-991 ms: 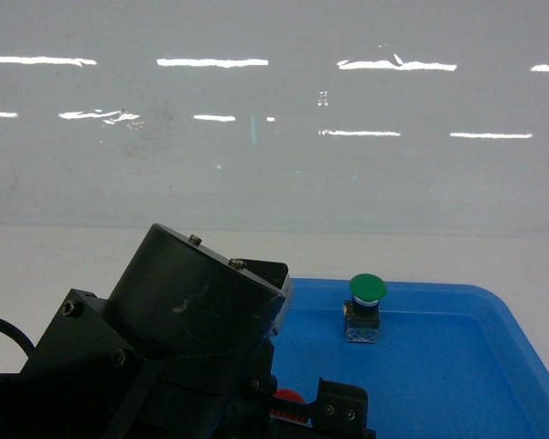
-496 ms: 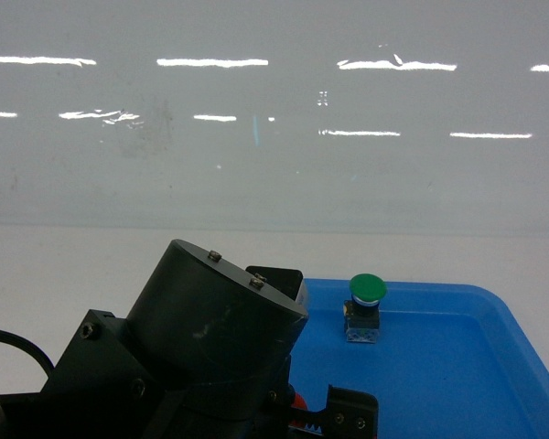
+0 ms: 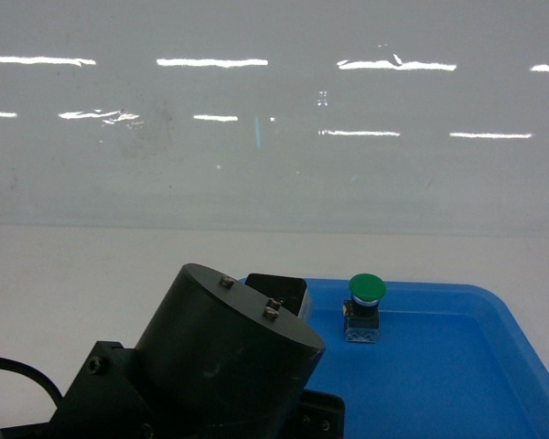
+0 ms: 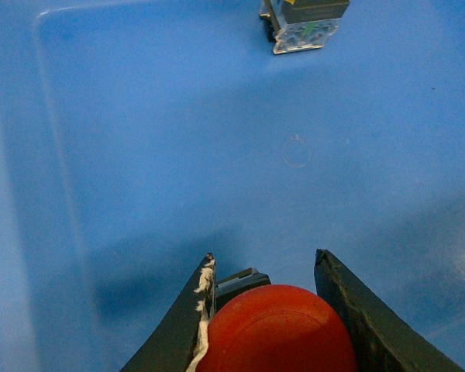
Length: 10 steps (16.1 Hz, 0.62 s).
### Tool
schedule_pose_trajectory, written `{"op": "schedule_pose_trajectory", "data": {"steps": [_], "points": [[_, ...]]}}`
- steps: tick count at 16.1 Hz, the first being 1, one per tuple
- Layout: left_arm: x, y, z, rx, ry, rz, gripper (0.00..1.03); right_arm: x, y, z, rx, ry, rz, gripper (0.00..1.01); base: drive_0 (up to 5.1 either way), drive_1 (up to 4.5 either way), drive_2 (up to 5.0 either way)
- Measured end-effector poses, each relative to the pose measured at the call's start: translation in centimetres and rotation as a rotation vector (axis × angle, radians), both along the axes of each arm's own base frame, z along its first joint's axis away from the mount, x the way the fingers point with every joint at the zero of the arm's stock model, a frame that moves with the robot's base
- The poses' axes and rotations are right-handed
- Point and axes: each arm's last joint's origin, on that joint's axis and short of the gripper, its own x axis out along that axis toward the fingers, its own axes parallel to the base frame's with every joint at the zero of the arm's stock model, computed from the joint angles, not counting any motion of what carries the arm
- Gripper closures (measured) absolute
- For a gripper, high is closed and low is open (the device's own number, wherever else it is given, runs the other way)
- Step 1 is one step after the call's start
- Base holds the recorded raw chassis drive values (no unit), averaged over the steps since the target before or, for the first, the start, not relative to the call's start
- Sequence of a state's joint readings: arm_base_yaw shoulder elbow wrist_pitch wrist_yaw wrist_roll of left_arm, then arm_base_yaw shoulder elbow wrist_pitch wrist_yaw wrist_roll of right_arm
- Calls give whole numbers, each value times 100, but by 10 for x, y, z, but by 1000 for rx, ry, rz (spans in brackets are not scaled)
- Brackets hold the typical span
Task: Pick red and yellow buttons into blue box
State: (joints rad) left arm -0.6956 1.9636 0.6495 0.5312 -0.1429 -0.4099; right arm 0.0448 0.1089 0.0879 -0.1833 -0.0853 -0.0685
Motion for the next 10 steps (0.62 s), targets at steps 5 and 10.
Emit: {"op": "schedule_pose_trajectory", "data": {"steps": [5,10], "points": [[14,26,67,-16,-219,67,71,0,0,0,0,0,0,70,0,0,0],[3,96,133,12,-559,270,71,0,0,0,0,0,0,70,0,0,0]]}}
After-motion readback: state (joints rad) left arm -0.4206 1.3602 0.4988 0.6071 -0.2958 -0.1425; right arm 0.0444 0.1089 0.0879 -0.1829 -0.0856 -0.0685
